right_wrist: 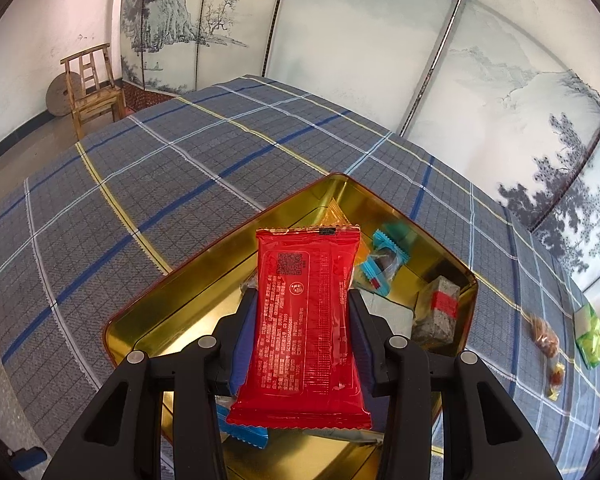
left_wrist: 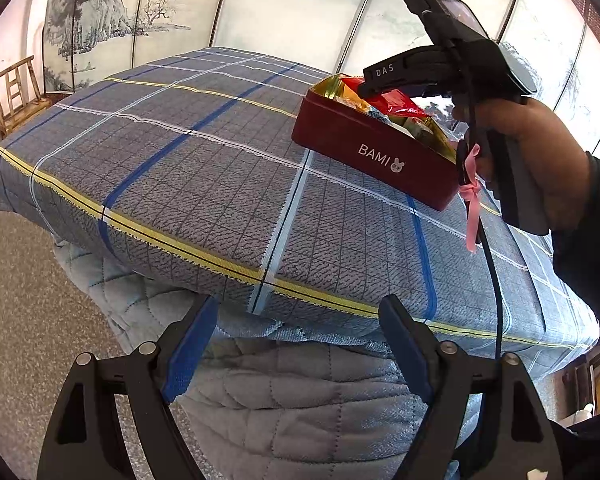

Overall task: Organize snacks
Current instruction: 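Carry the red packet with the right tool over the red tin, then open the right tool to drop the red packet into the tin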

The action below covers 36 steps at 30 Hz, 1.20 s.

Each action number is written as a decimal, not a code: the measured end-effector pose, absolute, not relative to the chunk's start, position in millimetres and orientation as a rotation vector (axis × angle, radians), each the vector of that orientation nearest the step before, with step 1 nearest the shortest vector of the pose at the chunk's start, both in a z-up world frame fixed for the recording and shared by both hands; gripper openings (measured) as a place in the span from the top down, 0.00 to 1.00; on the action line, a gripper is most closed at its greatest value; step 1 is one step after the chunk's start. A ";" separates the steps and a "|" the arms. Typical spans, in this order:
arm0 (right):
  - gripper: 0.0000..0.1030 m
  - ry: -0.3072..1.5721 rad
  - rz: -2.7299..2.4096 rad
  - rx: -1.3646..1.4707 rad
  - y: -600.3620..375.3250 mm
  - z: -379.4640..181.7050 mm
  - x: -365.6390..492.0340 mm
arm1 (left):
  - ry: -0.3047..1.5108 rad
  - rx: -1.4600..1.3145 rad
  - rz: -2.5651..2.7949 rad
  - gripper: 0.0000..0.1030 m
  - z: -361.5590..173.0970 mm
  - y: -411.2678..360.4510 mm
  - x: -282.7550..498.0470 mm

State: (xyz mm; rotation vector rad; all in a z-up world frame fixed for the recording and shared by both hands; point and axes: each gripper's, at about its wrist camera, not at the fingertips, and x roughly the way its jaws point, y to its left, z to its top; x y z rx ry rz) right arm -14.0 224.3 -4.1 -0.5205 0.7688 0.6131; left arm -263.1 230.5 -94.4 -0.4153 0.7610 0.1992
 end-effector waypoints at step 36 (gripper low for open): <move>0.29 0.575 0.597 -0.238 93.6 30.7 2.4 | 0.782 -0.289 0.170 0.23 -71.7 194.3 -246.7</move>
